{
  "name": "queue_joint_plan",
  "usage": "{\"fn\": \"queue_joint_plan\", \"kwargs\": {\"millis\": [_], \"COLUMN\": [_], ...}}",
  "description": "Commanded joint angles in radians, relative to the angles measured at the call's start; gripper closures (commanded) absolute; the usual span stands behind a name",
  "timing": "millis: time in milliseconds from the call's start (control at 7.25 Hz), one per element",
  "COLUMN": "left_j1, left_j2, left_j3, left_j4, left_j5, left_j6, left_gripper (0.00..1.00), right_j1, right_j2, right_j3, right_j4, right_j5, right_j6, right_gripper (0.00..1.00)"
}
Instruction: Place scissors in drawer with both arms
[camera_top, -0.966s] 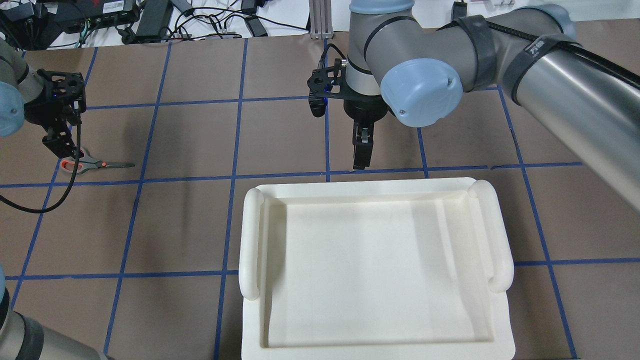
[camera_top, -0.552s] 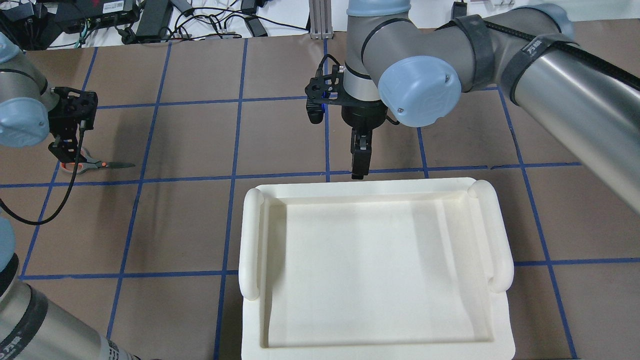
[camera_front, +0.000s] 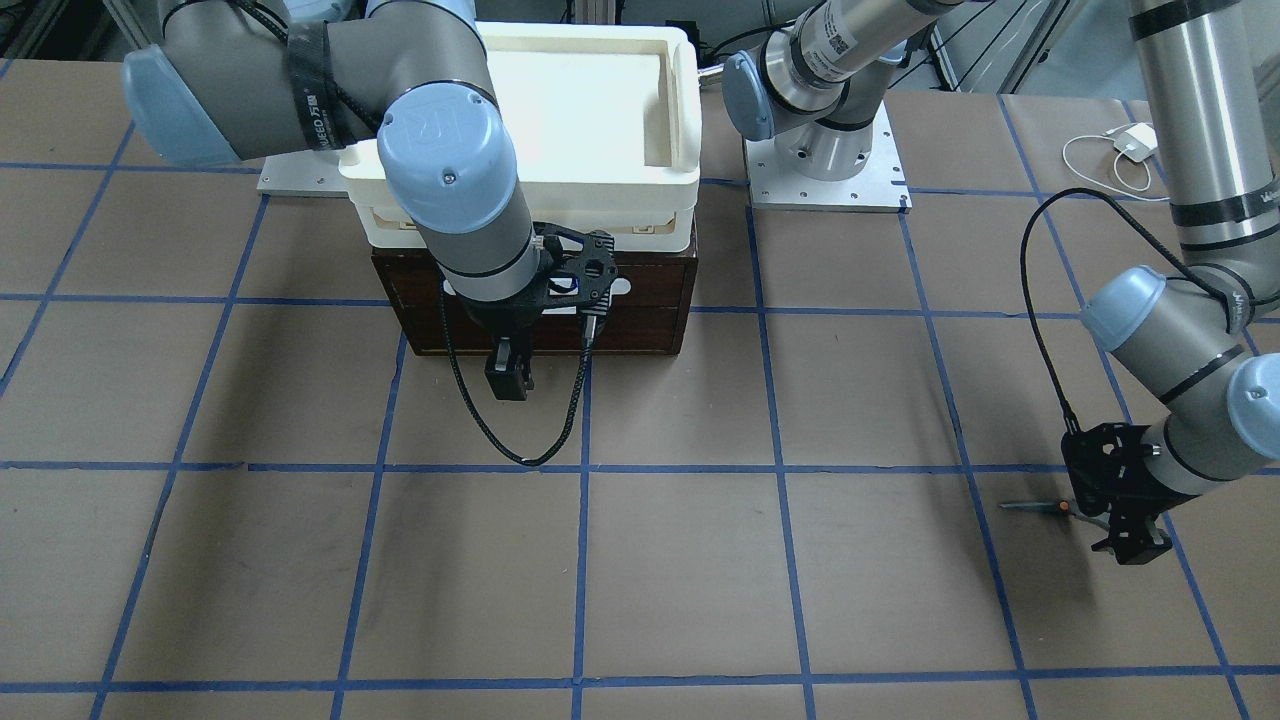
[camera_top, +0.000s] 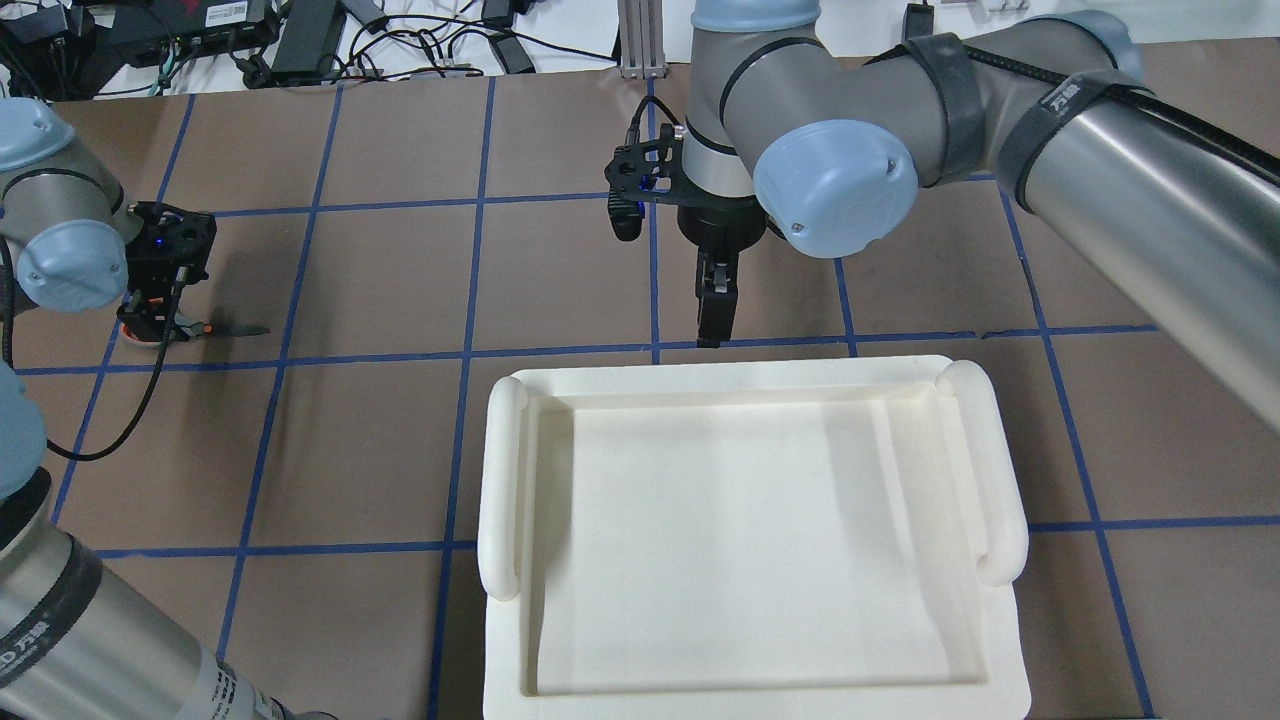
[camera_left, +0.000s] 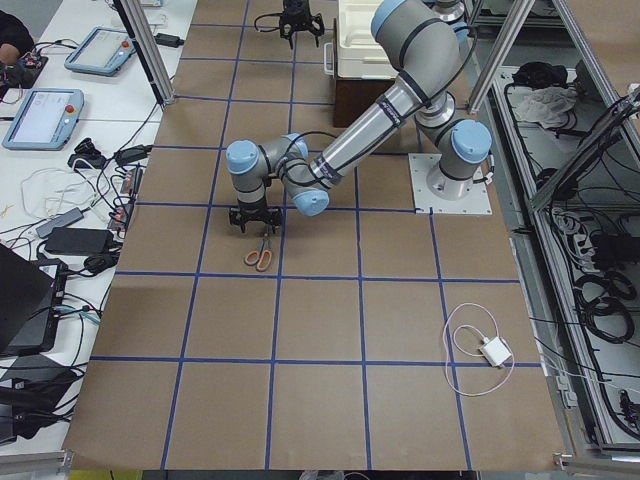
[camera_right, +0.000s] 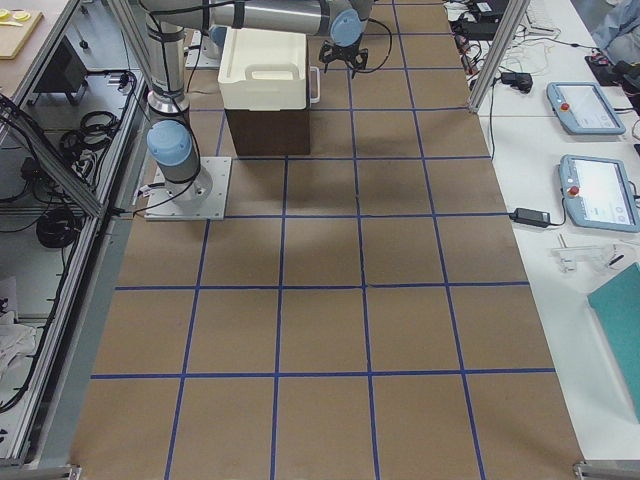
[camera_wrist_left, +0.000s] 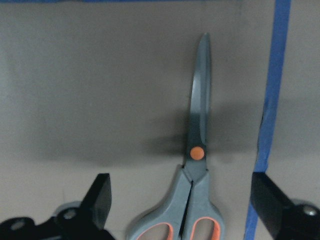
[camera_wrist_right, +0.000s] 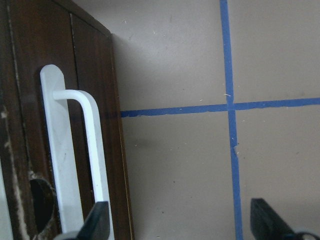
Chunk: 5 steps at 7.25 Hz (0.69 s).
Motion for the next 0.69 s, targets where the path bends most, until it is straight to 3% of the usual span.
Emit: {"fn": "queue_joint_plan", "kwargs": {"millis": [0,276,552], "left_j1": [0.015,0.017,0.021], "left_j2": [-0.027,-0.036,-0.037], "left_j3": [0.000,0.000,0.000], "left_j4": [0.028,0.033,0.032], "left_j5": [-0.003,-0.004,-0.007], "left_j6": [0.046,0.055,0.055], "left_gripper": [0.00,0.00,0.02], "right_j1": [0.008,0.049,0.048], "right_j2": [0.031,0.057,0.069], "right_j3": [-0.008,-0.016,-0.020], "right_j4": [0.067,0.066,0.067], "right_j5": [-0.010,-0.083,-0.085], "right_j6": [0.001,-0.008,-0.048], "right_gripper": [0.00,0.00,0.00]}}
